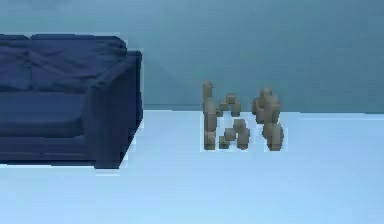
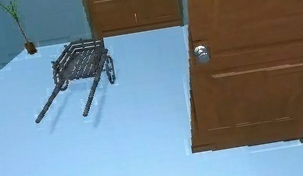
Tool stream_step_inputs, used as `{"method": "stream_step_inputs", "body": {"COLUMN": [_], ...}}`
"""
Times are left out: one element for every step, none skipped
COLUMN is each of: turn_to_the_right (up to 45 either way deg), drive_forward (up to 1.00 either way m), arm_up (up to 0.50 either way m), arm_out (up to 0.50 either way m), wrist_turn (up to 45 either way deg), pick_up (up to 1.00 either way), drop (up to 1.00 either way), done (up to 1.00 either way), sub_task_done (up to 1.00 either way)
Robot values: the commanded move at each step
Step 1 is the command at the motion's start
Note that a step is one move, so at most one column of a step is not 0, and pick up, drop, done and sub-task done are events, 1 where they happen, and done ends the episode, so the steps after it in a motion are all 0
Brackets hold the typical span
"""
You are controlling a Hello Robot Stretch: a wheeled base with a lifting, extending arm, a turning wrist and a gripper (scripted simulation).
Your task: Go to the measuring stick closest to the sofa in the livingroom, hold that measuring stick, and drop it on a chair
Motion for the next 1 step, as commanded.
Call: {"method": "stream_step_inputs", "body": {"turn_to_the_right": [0.0], "drive_forward": [1.0], "arm_up": [0.0], "arm_out": [0.0], "wrist_turn": [0.0], "pick_up": [0.0], "drop": [0.0], "done": [0.0], "sub_task_done": [0.0]}}
